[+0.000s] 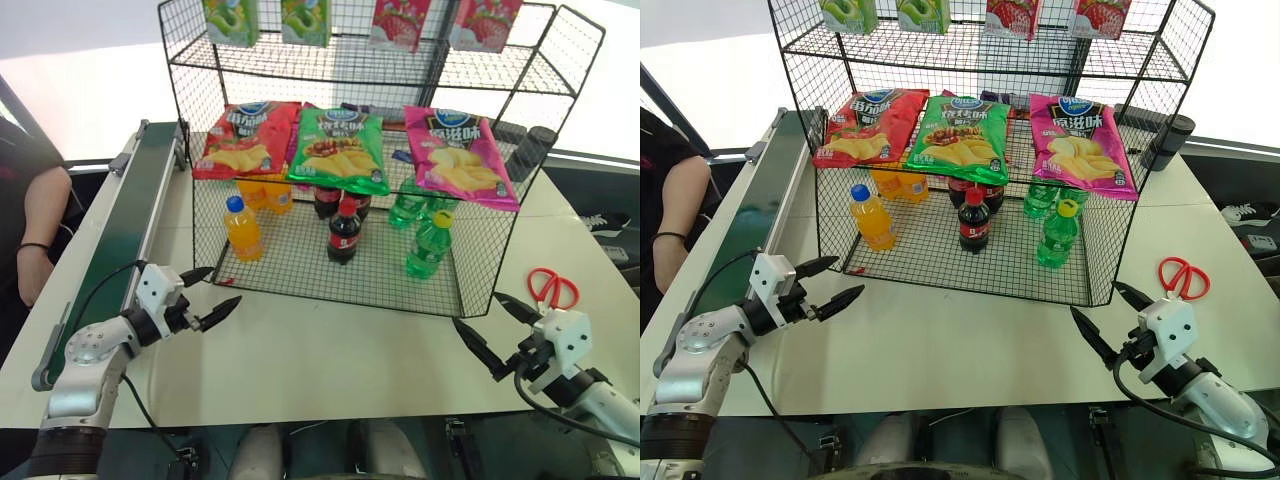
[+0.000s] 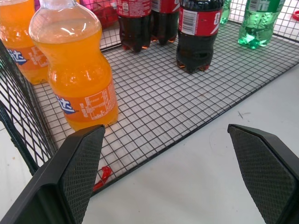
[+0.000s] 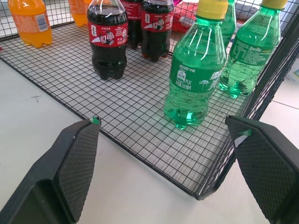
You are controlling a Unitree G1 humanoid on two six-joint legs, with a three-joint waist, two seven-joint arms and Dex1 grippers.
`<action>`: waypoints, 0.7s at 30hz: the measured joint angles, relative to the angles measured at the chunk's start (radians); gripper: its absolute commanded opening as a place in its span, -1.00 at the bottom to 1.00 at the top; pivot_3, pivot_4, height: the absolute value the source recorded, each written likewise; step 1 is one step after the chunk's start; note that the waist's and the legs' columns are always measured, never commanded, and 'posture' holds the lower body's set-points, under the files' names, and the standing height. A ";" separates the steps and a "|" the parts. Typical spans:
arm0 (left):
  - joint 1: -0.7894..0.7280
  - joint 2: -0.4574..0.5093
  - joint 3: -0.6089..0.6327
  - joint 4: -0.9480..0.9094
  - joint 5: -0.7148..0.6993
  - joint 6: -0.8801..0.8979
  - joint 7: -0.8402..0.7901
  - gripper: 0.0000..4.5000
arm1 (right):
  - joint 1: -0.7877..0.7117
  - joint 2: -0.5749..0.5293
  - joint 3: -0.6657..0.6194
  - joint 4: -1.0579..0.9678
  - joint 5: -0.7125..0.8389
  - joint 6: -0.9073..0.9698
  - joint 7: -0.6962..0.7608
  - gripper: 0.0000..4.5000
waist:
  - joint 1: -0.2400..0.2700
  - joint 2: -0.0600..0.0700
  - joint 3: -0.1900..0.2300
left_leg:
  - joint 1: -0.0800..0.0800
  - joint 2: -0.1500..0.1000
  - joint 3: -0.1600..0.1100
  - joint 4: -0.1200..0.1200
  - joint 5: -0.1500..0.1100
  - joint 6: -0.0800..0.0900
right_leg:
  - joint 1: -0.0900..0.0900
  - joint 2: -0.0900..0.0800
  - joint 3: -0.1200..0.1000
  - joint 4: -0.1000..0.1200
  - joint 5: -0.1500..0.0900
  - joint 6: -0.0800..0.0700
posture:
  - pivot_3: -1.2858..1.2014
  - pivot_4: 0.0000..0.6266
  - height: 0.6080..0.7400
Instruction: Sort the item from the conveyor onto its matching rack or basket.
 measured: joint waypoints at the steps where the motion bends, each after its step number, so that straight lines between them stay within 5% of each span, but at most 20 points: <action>1: 0.000 0.001 0.000 0.000 0.000 0.002 -0.001 1.00 | 0.000 0.000 0.000 0.000 0.000 0.000 0.000 0.97 | 0.000 0.000 0.000 | 0.000 0.000 0.000 0.000 0.000 0.000 | 0.000 0.000 0.000 0.000 0.000 0.000 | 0.03 -0.52 1.00; 21: -0.002 0.001 0.005 0.010 0.003 0.003 0.024 1.00 | -0.032 0.000 0.010 0.000 -0.005 0.006 -0.007 0.97 | 0.000 0.000 0.000 | 0.000 0.000 0.000 0.000 0.000 0.000 | 0.000 -0.001 0.000 0.000 0.000 0.000 | 0.03 -0.52 1.00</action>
